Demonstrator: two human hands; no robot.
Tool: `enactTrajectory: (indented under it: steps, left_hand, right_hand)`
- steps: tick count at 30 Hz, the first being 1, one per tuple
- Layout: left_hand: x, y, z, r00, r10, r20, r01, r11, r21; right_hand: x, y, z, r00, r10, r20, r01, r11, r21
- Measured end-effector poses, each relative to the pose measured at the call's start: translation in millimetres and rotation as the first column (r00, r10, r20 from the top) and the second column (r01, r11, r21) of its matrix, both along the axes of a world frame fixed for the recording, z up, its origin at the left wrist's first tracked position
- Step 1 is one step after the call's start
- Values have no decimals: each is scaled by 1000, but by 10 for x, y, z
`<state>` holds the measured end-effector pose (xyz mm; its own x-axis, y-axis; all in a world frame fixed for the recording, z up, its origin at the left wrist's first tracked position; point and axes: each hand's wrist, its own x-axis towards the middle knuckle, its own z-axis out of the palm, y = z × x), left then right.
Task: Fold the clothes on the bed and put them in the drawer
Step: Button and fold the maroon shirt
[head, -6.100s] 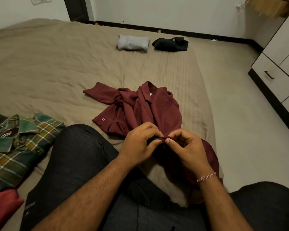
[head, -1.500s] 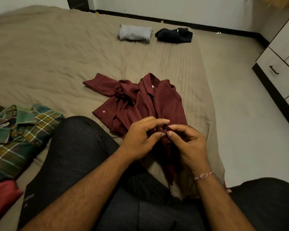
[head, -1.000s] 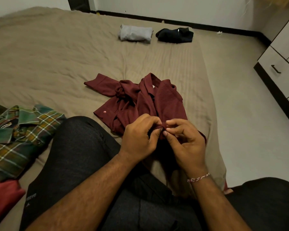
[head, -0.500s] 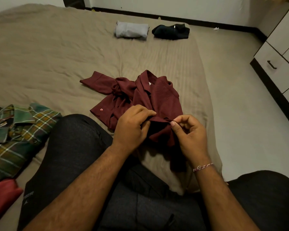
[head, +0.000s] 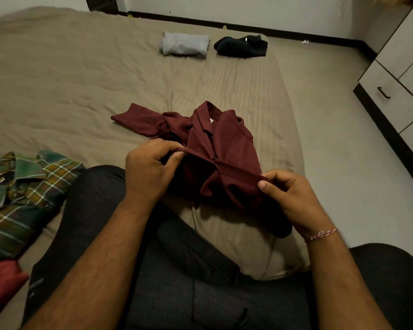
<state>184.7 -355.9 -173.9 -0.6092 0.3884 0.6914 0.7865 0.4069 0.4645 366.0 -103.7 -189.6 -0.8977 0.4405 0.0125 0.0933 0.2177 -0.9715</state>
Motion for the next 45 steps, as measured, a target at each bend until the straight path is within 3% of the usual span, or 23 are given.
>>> enactTrajectory:
  steps: [5, 8, 10, 14, 18, 24, 38, 41, 45]
  left_hand:
    - [-41, -11, 24, 999, 18, 28, -20, 998, 58]
    - [28, -17, 63, 997, 78, 8, -78, 982, 170]
    - [107, -1, 60, 998, 13, -62, -1, 981, 193]
    - [386, 146, -1, 949, -213, -232, 235, 969, 71]
    - [587, 281, -14, 912, -323, -252, 351, 933, 75]
    - [626, 299, -39, 908, -341, -244, 367, 928, 68]
    - [655, 336, -105, 912, -334, -238, 353, 935, 38]
    - [655, 350, -131, 909, -357, -217, 369, 929, 16]
    - [625, 344, -181, 886, -460, -59, 460, 888, -12]
  right_hand:
    - [11, -91, 110, 981, -166, -101, 137, 959, -248]
    - [34, -167, 171, 976, -179, -124, 126, 929, -348]
    - [47, -242, 208, 971, -185, -150, 115, 916, -385]
    - [47, -423, 250, 961, -170, -220, 86, 934, -347]
    - [36, -592, 269, 952, -152, -267, 68, 952, -298]
    - [5, -729, 304, 945, -160, -285, 100, 972, -214]
    - [-5, -754, 234, 951, -108, -290, 42, 973, -226]
    - [-6, -671, 195, 959, -49, -279, 7, 989, -149]
    - [-10, -519, 127, 974, 56, -221, -53, 998, 15]
